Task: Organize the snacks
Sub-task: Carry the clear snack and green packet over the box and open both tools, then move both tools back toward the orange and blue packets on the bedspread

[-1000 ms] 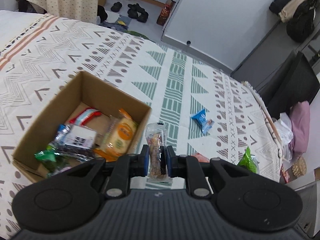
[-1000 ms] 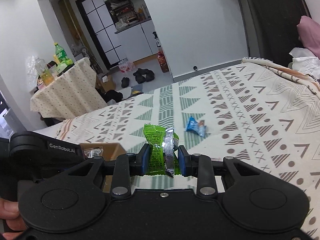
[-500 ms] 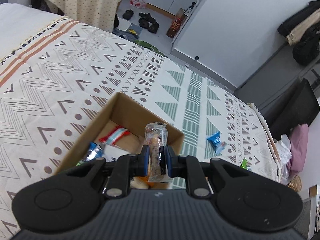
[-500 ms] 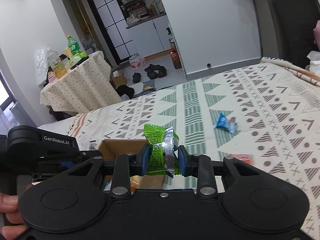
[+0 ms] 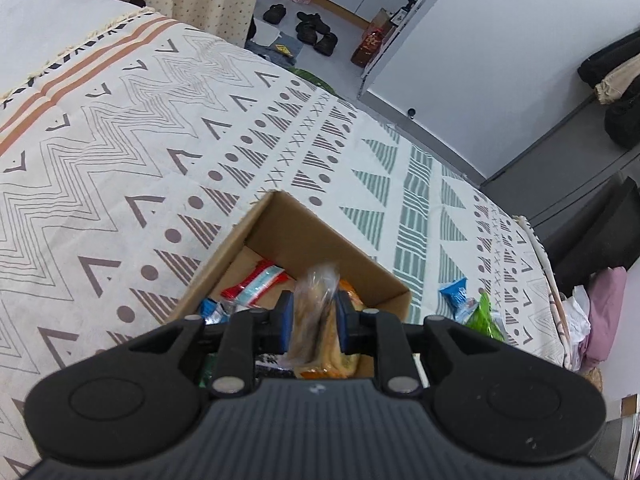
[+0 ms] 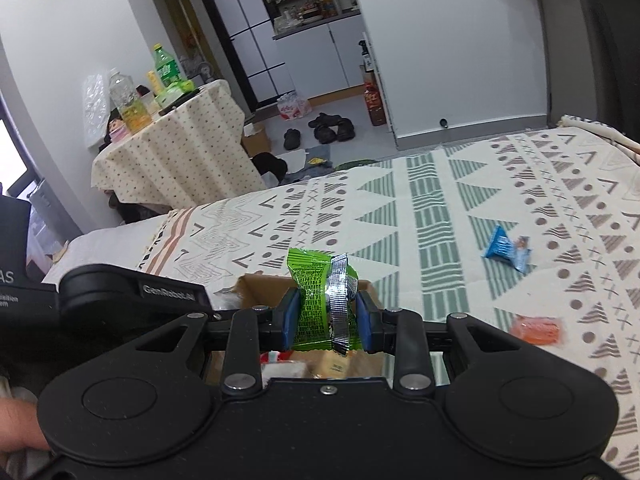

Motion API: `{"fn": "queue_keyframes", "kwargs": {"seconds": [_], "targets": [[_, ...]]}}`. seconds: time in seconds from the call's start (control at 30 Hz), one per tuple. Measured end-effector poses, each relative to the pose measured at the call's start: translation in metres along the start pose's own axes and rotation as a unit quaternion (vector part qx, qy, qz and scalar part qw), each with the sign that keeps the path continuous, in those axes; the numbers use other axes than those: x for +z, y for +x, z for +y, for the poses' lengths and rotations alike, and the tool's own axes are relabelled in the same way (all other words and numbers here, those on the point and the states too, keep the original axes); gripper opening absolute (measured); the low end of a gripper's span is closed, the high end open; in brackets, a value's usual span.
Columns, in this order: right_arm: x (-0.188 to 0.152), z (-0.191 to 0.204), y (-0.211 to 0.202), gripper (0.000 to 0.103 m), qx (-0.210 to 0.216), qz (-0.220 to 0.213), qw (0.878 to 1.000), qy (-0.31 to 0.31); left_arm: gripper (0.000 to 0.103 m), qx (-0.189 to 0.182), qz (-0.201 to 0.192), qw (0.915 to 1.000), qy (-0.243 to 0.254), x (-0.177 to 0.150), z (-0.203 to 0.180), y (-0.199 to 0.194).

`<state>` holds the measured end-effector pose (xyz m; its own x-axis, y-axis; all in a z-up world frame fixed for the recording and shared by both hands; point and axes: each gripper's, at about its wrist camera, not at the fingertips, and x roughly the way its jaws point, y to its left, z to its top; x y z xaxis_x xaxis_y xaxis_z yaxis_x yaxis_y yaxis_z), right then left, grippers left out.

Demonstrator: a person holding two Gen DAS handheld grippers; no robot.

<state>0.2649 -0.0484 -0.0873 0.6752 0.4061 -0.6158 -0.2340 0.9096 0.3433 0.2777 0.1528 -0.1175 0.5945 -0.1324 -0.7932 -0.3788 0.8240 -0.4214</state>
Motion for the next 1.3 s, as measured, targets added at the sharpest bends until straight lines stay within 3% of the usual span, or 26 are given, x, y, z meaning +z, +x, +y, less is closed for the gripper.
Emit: {"fn": "queue_keyframes", "kwargs": {"seconds": [0.47, 0.53, 0.6, 0.67, 0.73, 0.8, 0.9, 1.17, 1.3], "targets": [[0.008, 0.023, 0.029, 0.033, 0.035, 0.01, 0.999, 0.009, 0.041, 0.017, -0.001, 0.9996, -0.024, 0.01, 0.03, -0.009], [0.009, 0.027, 0.029, 0.044, 0.039, 0.013, 0.999, -0.001, 0.047, 0.022, -0.002, 0.9995, -0.024, 0.009, 0.029, -0.01], [0.009, 0.029, 0.023, 0.061, 0.042, 0.013, 0.999, -0.006, 0.053, 0.027, 0.0, 0.9994, -0.024, 0.008, 0.028, -0.012], [0.007, 0.026, 0.014, 0.066, 0.034, 0.004, 0.999, -0.011, 0.062, 0.035, 0.001, 0.9992, -0.018, 0.005, 0.024, -0.014], [0.006, 0.018, 0.005, 0.068, 0.028, 0.002, 1.0, -0.008, 0.077, 0.05, -0.001, 0.9987, -0.008, 0.003, 0.018, -0.017], [0.003, 0.009, -0.001, 0.071, 0.023, 0.004, 1.0, -0.003, 0.083, 0.057, 0.0, 0.9983, -0.004, -0.001, 0.014, -0.02], [-0.002, -0.005, -0.014, 0.079, 0.005, -0.001, 1.0, -0.003, 0.084, 0.059, 0.009, 0.9982, 0.002, -0.008, 0.006, -0.022], [-0.013, -0.044, -0.042, 0.082, -0.026, -0.006, 1.0, 0.016, 0.086, 0.059, 0.013, 0.9979, 0.026, -0.031, -0.019, -0.031], [-0.015, -0.061, -0.056, 0.085, -0.037, -0.014, 0.999, 0.022, 0.094, 0.053, 0.006, 0.9978, 0.04, -0.041, -0.035, -0.036]]}}
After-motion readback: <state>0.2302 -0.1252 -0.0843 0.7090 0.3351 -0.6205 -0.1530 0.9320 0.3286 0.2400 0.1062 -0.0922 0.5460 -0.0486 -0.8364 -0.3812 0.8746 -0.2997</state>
